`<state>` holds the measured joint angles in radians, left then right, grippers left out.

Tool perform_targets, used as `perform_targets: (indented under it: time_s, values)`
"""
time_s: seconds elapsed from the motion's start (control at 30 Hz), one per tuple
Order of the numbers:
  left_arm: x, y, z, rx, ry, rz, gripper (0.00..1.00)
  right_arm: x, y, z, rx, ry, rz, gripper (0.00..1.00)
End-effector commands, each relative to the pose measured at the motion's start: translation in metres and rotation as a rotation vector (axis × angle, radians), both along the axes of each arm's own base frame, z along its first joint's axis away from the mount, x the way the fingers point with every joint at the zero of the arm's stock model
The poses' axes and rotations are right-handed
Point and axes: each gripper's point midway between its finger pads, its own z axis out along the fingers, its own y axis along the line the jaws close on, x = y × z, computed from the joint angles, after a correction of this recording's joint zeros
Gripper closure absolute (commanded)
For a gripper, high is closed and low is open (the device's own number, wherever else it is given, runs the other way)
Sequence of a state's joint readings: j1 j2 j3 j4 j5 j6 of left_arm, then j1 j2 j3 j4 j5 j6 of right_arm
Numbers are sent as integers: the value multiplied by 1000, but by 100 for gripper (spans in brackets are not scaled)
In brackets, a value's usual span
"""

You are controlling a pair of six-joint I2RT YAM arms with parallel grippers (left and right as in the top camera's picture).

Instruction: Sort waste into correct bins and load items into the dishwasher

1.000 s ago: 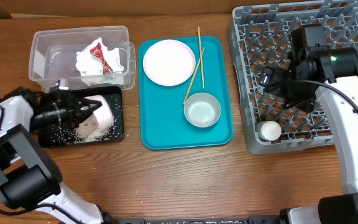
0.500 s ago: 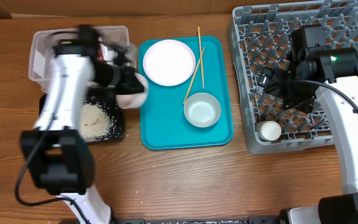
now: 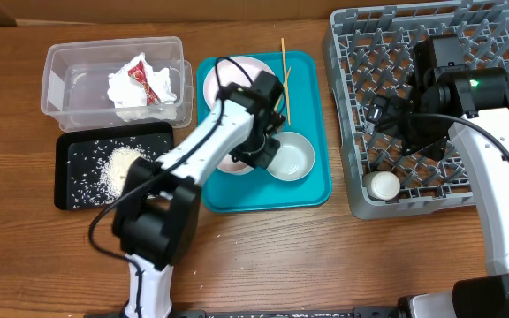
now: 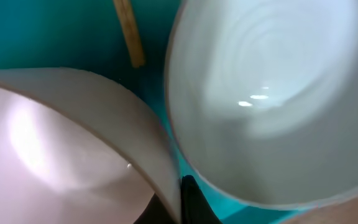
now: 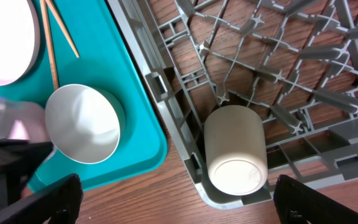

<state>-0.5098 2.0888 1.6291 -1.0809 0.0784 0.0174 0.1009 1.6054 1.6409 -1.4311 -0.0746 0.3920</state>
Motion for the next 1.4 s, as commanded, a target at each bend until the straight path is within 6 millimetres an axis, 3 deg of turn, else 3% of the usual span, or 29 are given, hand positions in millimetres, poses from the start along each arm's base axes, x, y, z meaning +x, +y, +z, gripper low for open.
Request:
perform_targets:
  time_s: [0.0, 0.1, 0.23, 0.37, 0.5, 0.63, 0.77, 1.07, 1.2, 1.37]
  values:
    - [-2, 12, -18, 79, 27, 40, 96, 1, 4, 11, 10, -37, 9, 0]
    - [-2, 11, -18, 75, 26, 40, 92, 1, 4, 11, 10, -38, 10, 0]
    - [1, 9, -14, 68, 15, 40, 55, 2, 4, 11, 10, -41, 9, 0]
    - [11, 3, 4, 53, -10, 41, 44, 2, 4, 11, 10, -41, 9, 0]
    - [24, -6, 32, 20, -49, 41, 43, 2, 4, 11, 10, -41, 9, 0]
    - [44, -30, 59, -95, -125, -9, 37, 2, 4, 11, 11, -42, 9, 0]
    - [53, -48, 51, -168, -163, -101, 37, 4, 4, 11, 11, -47, 9, 0]
    - [48, -50, 6, -131, -93, -147, 46, 4, 4, 11, 11, -47, 9, 0]
    - [59, -45, 14, -138, -110, -44, 49, 11, 12, 14, 53, -78, 21, 0]
    - [84, -24, 49, -167, -141, 90, 45, 32, 46, 16, 156, -152, 91, 3]
